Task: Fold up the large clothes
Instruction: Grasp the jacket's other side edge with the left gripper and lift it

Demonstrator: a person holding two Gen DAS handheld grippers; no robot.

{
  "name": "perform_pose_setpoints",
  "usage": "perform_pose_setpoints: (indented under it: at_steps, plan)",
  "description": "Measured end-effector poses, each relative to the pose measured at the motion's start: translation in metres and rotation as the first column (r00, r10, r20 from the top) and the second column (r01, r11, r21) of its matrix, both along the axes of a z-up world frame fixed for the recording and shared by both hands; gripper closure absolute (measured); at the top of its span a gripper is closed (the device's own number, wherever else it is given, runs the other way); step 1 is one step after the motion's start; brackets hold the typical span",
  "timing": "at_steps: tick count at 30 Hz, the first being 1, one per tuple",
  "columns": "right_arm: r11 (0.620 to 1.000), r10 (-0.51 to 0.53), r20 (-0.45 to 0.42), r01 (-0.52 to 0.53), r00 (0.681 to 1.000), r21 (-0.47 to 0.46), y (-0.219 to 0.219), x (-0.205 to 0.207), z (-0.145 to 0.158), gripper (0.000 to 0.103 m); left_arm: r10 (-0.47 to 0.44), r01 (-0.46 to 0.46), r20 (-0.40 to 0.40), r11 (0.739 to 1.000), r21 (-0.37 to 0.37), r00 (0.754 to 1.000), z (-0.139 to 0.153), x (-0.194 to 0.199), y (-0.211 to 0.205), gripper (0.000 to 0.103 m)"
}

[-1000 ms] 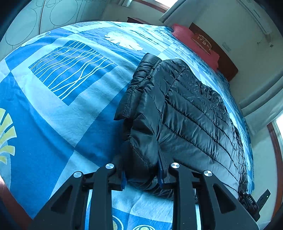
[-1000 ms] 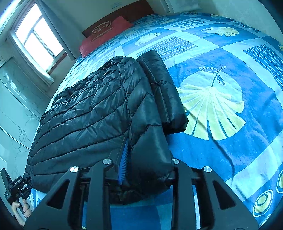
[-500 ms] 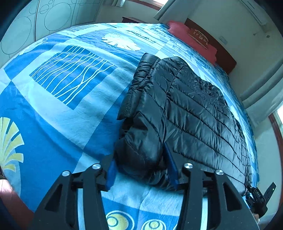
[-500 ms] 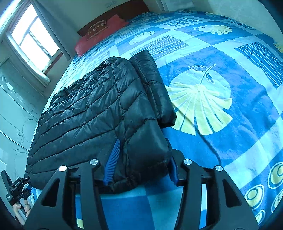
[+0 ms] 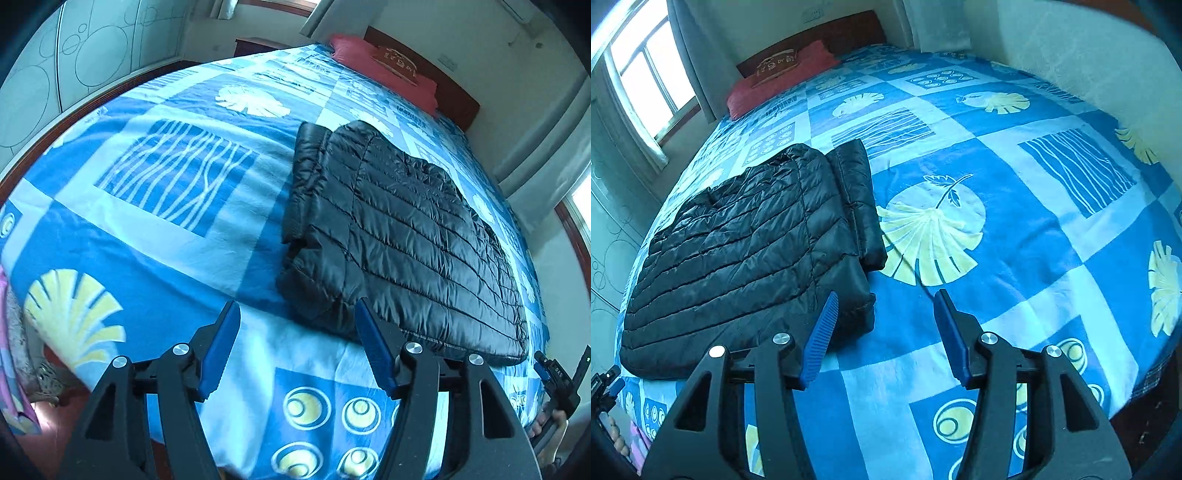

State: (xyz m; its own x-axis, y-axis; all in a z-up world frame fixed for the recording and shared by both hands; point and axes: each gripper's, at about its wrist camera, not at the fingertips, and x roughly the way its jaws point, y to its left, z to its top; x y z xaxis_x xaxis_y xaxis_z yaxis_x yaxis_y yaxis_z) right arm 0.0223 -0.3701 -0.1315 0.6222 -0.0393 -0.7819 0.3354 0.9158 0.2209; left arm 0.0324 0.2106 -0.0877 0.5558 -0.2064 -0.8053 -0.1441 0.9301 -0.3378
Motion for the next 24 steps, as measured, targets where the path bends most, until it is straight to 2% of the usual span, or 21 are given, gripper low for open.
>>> perform_pose_setpoints:
  at_steps: [3, 4, 6, 9, 14, 21, 24]
  plan:
    - [1.000, 0.023, 0.017, -0.023, 1.000, -0.003, 0.011, 0.003, 0.008, 0.058, -0.009, 0.009, 0.017, 1.000, 0.010, 1.000, 0.008, 0.002, 0.005, 0.037]
    - [0.999, 0.041, 0.022, -0.041, 0.999, 0.003, 0.018, 0.007, 0.010, 0.060, -0.012, 0.011, 0.028, 1.000, 0.014, 1.000, 0.011, 0.005, 0.006, 0.032]
    - [0.996, 0.091, 0.018, -0.091, 0.996, 0.014, 0.034, 0.021, 0.010, 0.061, -0.017, 0.016, 0.040, 1.000, 0.010, 0.999, 0.011, 0.012, 0.008, 0.032]
    - [0.982, 0.184, 0.006, -0.184, 0.983, 0.030, 0.066, 0.049, 0.005, 0.061, -0.047, 0.047, 0.005, 0.999, -0.009, 0.999, 0.000, 0.038, 0.006, 0.032]
    - [0.944, 0.329, 0.018, -0.329, 0.944, 0.020, 0.133, 0.108, 0.006, 0.061, -0.052, 0.050, -0.038, 0.998, -0.050, 0.998, -0.013, 0.075, 0.003, 0.032]
    - [0.914, 0.406, 0.028, -0.406, 0.914, -0.015, 0.194, 0.166, 0.002, 0.061, -0.075, 0.074, -0.039, 0.997, -0.013, 0.996, -0.011, 0.114, -0.003, 0.032]
    - [0.906, 0.422, -0.018, -0.423, 0.906, -0.024, 0.207, 0.180, -0.015, 0.061, -0.085, 0.086, -0.054, 0.996, 0.002, 0.995, -0.016, 0.127, -0.004, 0.032]
